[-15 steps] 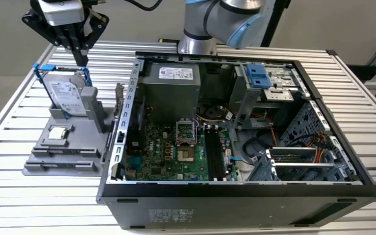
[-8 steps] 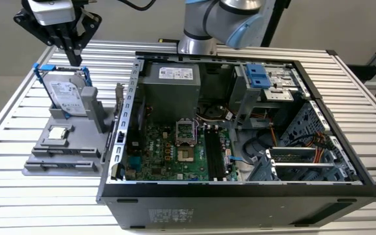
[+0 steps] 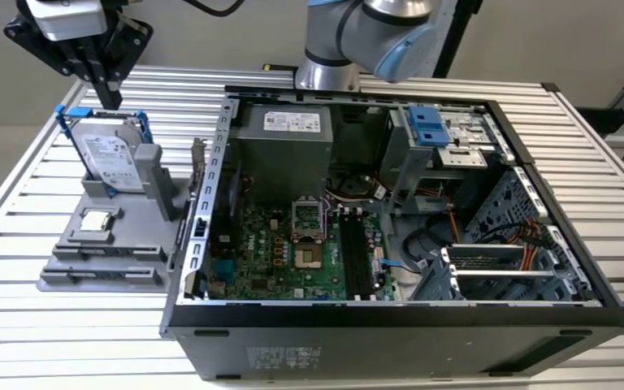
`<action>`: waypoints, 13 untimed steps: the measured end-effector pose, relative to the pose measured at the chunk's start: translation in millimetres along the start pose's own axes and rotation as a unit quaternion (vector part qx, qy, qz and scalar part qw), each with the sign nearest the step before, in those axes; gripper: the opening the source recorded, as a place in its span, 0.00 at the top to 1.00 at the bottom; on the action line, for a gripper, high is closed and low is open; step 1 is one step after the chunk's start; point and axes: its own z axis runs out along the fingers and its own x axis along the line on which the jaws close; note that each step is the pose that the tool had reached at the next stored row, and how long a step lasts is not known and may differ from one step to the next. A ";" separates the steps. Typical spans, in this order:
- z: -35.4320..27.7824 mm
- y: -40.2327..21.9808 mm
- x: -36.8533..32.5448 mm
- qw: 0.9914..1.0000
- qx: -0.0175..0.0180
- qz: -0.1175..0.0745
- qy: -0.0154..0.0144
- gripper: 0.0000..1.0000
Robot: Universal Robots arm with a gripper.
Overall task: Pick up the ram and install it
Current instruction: 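Reach for the ram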
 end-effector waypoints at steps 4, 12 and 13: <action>-0.1 -0.3 7.8 1.000 0.000 -0.004 0.000 1.00; -0.1 -0.7 19.5 1.000 0.000 -0.009 0.000 1.00; -0.1 -0.7 21.0 1.000 0.000 -0.010 0.000 1.00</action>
